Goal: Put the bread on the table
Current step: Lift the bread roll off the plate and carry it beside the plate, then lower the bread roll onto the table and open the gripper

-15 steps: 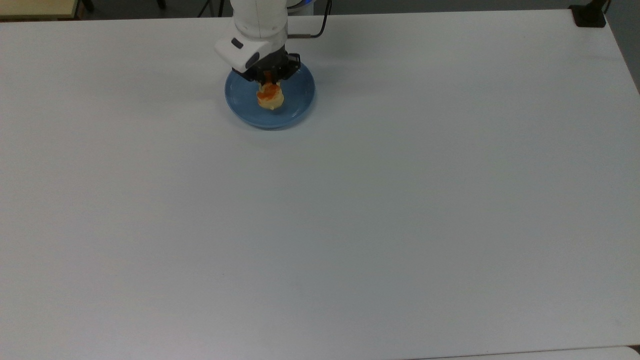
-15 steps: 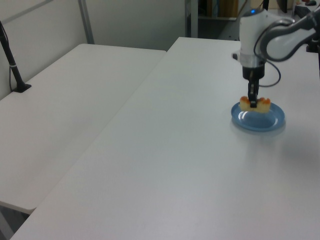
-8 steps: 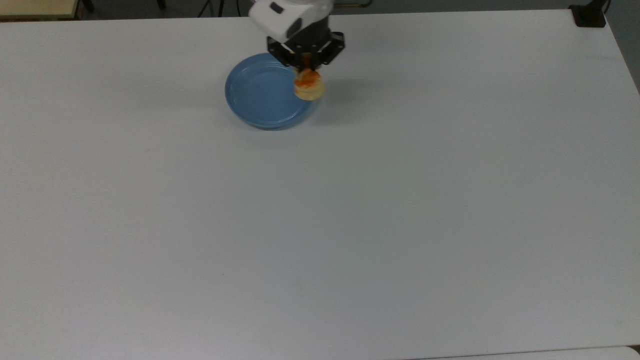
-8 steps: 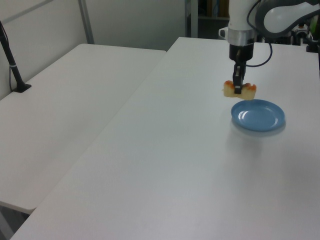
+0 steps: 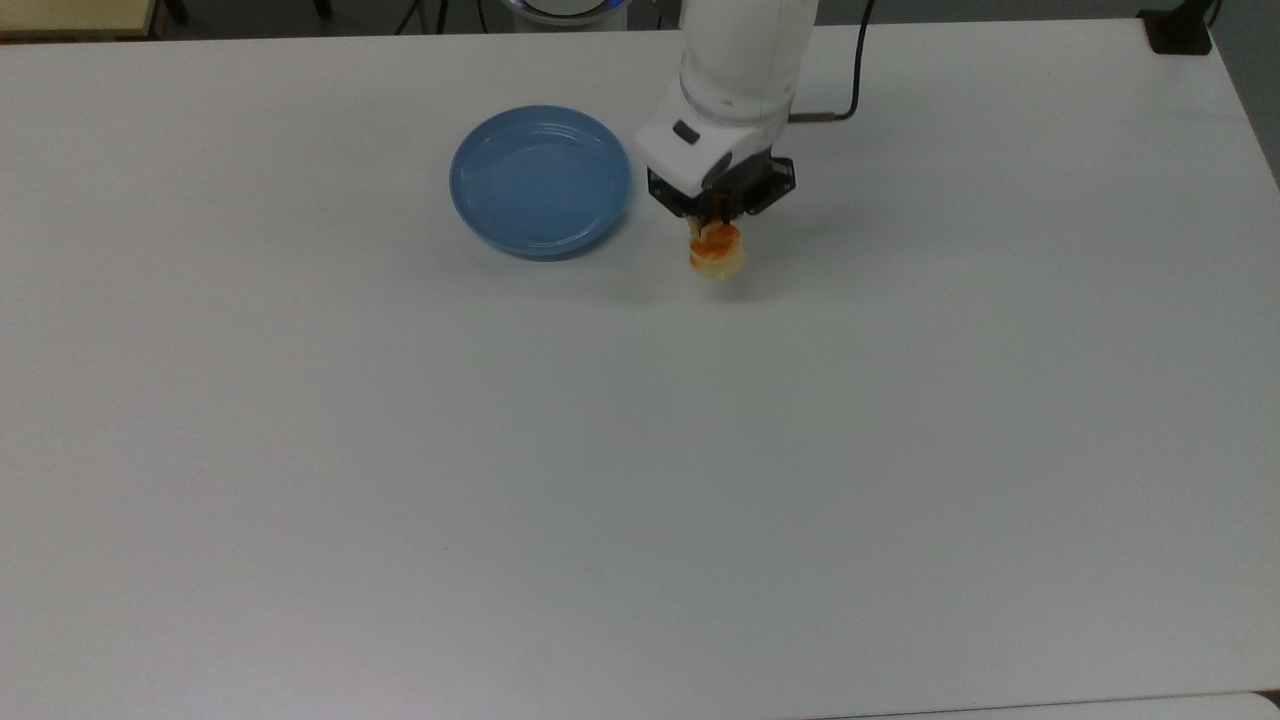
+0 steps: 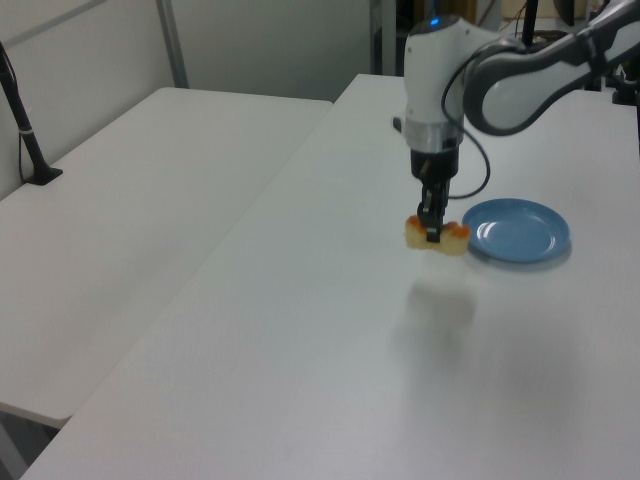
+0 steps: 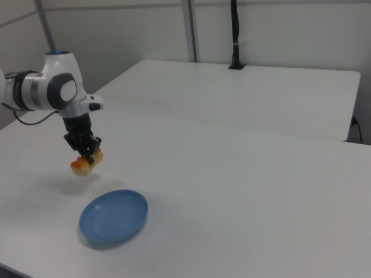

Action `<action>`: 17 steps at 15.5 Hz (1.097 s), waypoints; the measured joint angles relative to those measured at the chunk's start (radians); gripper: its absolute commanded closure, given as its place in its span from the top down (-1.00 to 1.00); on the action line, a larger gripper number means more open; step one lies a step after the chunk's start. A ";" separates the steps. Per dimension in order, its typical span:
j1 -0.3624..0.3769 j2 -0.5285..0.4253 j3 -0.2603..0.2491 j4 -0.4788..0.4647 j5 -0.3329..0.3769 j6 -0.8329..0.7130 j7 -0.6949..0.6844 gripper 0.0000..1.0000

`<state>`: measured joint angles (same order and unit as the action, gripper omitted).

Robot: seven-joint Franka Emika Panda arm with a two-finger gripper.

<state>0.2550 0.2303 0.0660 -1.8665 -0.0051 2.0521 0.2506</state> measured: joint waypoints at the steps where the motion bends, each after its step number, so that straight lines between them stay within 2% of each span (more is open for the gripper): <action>1: 0.002 0.022 0.000 0.001 0.000 0.018 0.000 -0.66; 4: 0.005 0.066 0.000 0.004 0.000 0.051 0.000 -0.64; 5: 0.006 0.073 0.000 0.004 -0.001 0.052 0.000 -0.57; 6: 0.008 0.079 0.000 0.004 -0.002 0.052 0.000 -0.41; 7: 0.008 0.086 0.000 0.004 -0.002 0.053 0.000 0.03; 8: 0.008 0.095 0.000 0.005 -0.003 0.057 0.000 0.24; 9: 0.008 0.101 0.000 0.005 -0.004 0.058 0.000 0.66; 10: 0.008 0.105 0.000 0.005 -0.004 0.059 0.000 0.71; 11: 0.008 0.107 -0.001 0.005 -0.004 0.059 0.000 0.85; 14: 0.008 0.109 -0.001 0.006 -0.004 0.059 0.000 1.00; 17: 0.008 0.109 -0.001 0.008 -0.005 0.059 0.000 1.00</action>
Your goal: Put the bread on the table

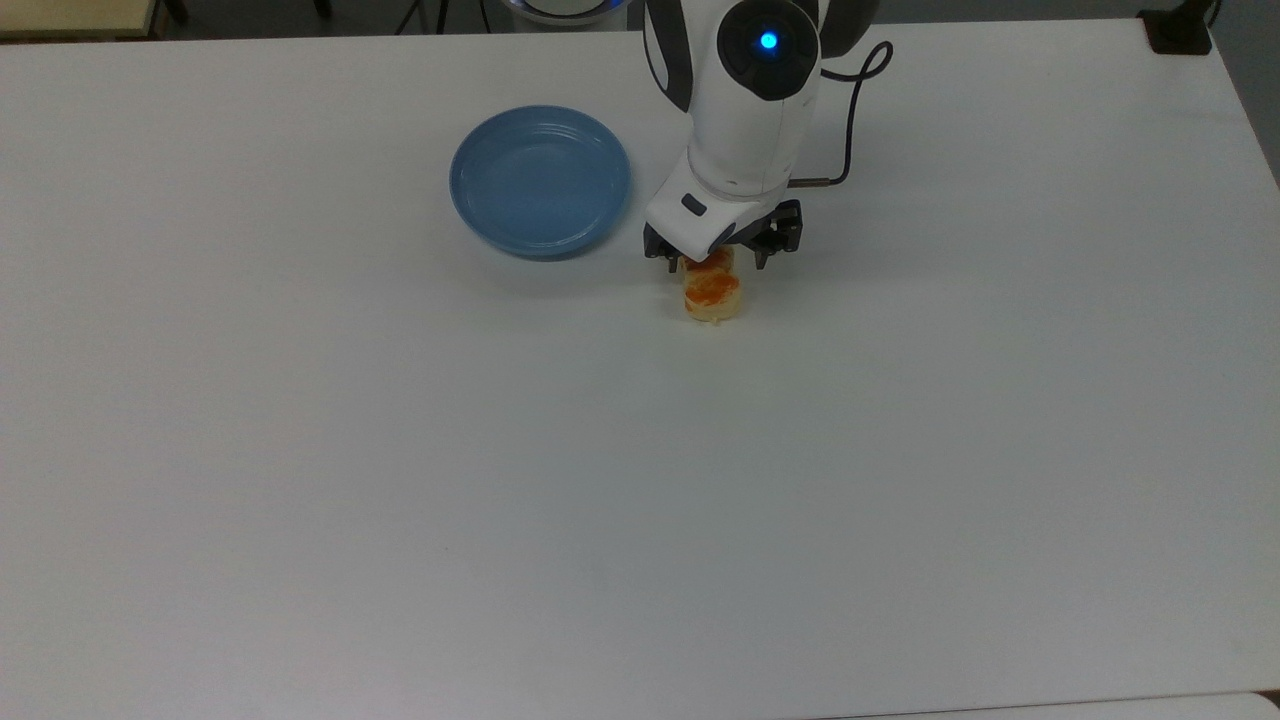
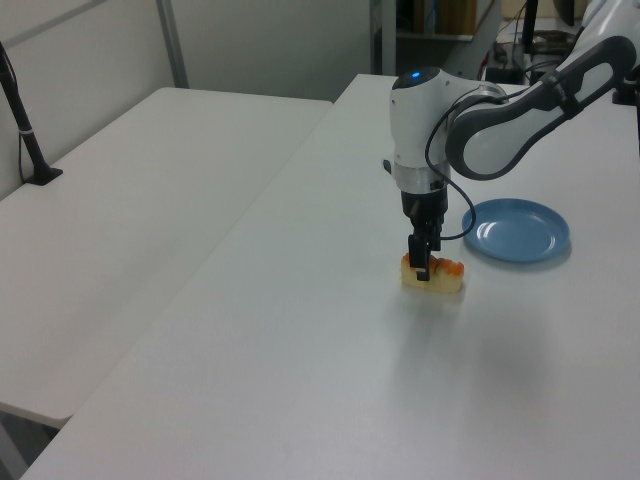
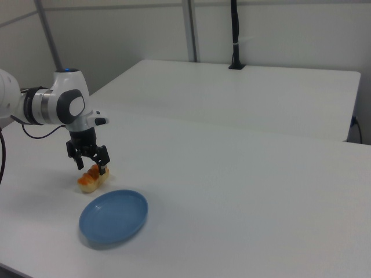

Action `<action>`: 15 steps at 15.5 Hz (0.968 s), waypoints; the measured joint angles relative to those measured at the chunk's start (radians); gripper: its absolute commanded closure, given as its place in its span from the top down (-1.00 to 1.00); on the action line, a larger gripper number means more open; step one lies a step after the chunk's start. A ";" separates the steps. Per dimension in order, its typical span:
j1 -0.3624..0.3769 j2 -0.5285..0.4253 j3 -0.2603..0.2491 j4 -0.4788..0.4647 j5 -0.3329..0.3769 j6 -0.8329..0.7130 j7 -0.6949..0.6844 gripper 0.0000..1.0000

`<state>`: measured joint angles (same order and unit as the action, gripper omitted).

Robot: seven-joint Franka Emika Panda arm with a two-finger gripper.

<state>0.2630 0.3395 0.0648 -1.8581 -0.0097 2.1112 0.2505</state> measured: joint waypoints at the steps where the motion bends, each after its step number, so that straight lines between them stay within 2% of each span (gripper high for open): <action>1: -0.001 0.000 -0.001 0.003 0.000 0.000 0.000 1.00; 5: -0.017 -0.038 -0.003 0.035 -0.004 -0.027 0.000 1.00; 8: -0.059 -0.152 -0.012 0.080 -0.048 -0.184 0.000 1.00; 10: -0.121 -0.224 -0.015 0.106 -0.054 -0.255 -0.002 1.00; 13: -0.253 -0.315 -0.021 0.134 -0.054 -0.312 -0.050 1.00; 15: -0.304 -0.362 -0.028 0.144 -0.055 -0.328 -0.079 1.00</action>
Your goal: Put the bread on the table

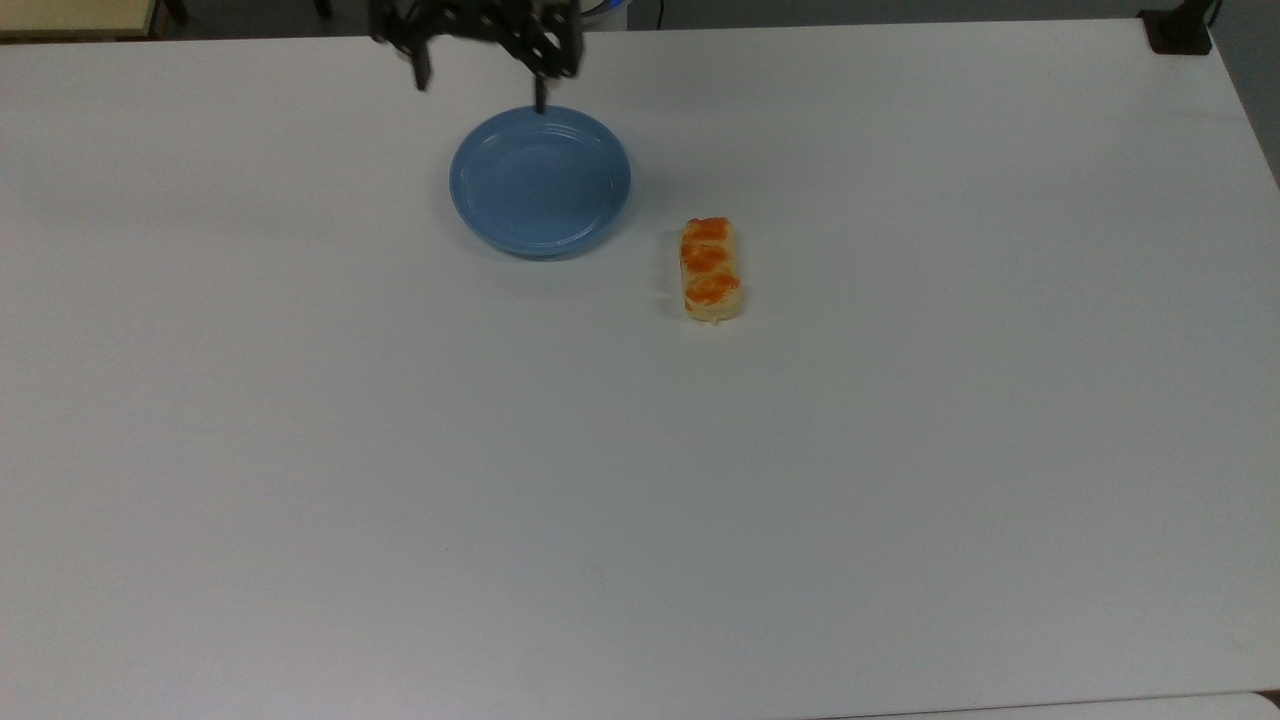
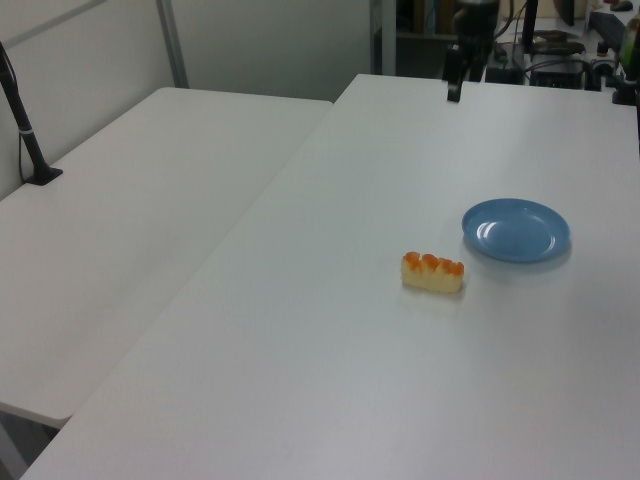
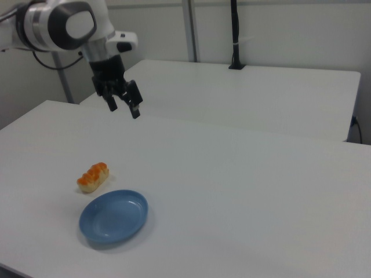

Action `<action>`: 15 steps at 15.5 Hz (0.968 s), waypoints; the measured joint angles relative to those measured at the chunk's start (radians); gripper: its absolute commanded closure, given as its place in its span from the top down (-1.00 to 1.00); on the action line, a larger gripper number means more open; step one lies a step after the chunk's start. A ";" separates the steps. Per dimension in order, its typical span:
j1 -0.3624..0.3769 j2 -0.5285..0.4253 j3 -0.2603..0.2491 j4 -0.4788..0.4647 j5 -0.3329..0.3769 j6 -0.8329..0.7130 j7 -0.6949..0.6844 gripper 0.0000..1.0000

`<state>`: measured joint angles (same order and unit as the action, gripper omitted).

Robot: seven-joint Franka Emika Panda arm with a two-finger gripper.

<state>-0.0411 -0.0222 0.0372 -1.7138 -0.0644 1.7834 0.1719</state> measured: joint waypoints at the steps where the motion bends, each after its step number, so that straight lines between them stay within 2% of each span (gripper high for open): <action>1: -0.015 -0.020 -0.008 0.001 0.000 -0.002 -0.016 1.00; 6: -0.028 -0.059 -0.085 0.001 -0.001 -0.003 -0.230 1.00; 11: -0.027 -0.059 -0.093 0.004 -0.001 -0.013 -0.239 1.00; 15: -0.024 -0.060 -0.093 0.076 -0.001 -0.131 -0.215 1.00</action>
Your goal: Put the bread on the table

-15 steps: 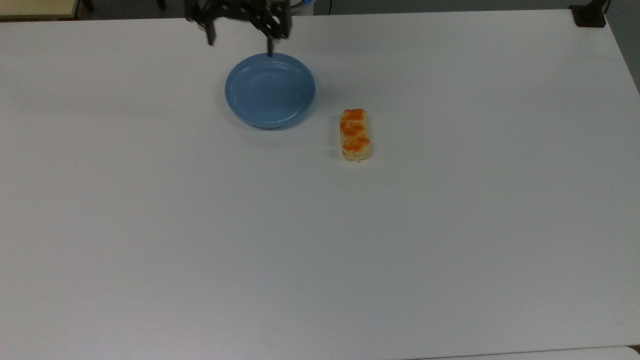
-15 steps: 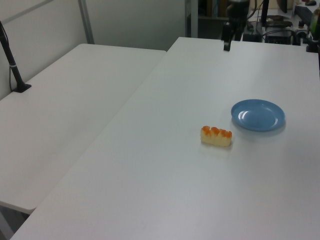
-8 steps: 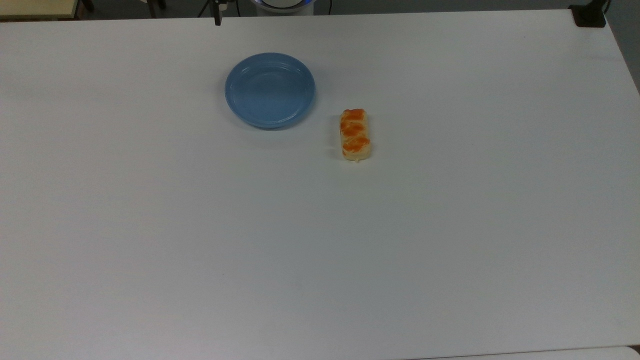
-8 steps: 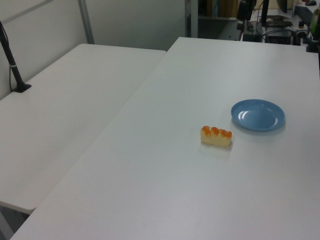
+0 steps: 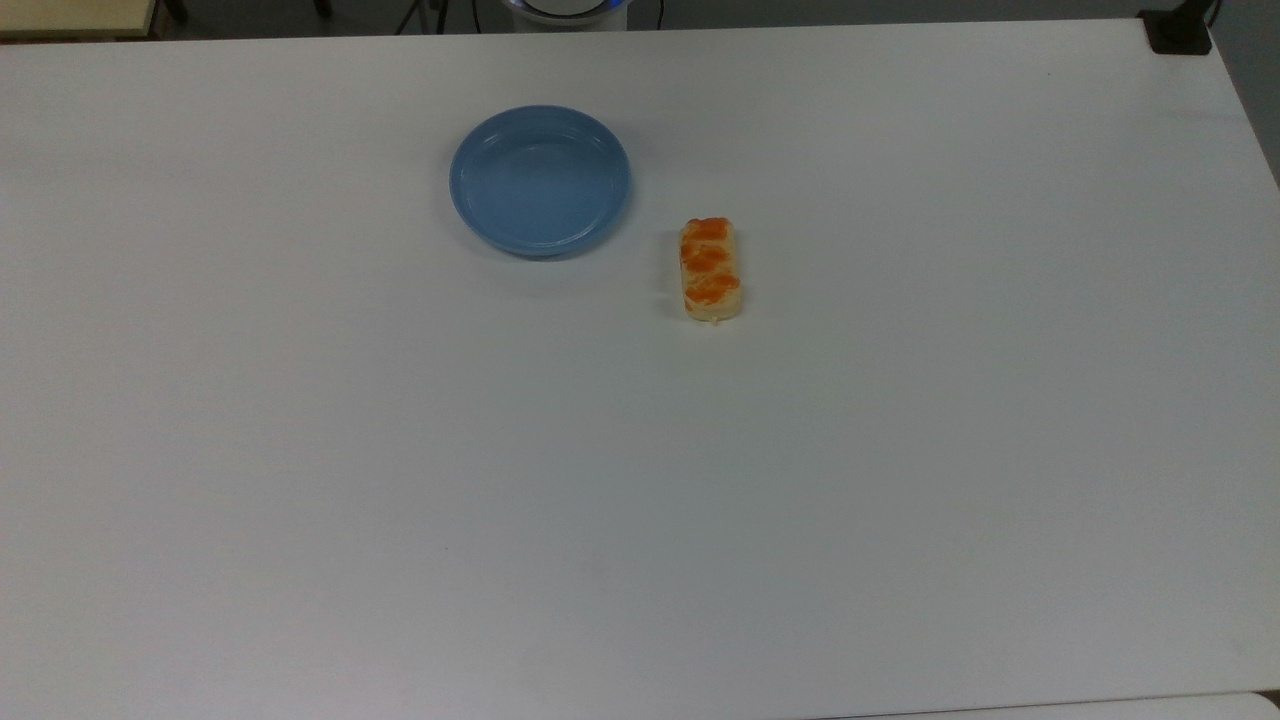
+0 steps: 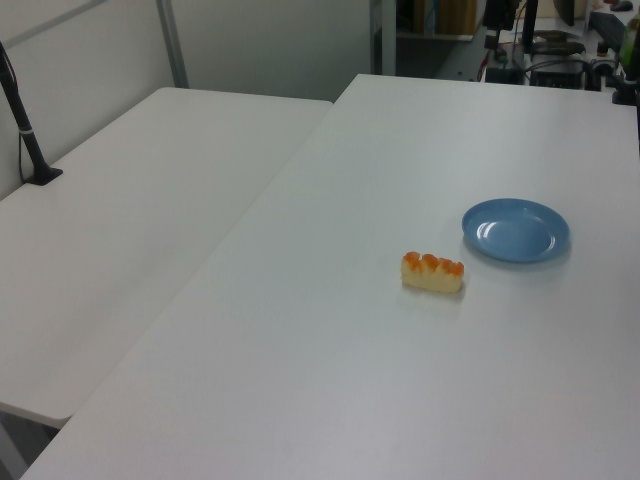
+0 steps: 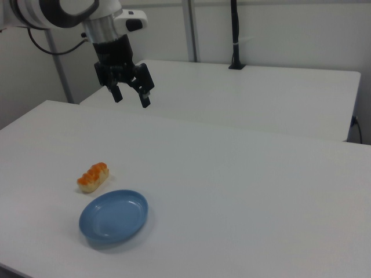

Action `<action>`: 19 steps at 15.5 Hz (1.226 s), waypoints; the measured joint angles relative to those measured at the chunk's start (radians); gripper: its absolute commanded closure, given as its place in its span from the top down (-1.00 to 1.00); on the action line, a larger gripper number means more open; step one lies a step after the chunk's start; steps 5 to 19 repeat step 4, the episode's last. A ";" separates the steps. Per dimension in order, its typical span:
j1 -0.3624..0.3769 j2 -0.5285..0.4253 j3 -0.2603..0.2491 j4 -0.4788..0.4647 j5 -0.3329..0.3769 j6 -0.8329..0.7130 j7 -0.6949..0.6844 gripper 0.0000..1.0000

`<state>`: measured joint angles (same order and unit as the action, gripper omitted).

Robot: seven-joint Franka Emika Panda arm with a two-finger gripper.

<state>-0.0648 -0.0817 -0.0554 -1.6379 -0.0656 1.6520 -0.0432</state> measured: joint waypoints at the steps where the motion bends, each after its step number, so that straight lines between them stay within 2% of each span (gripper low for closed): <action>1: 0.000 0.000 0.000 0.004 0.000 -0.003 0.001 1.00; 19: 0.000 0.002 0.000 0.004 0.000 -0.003 0.002 1.00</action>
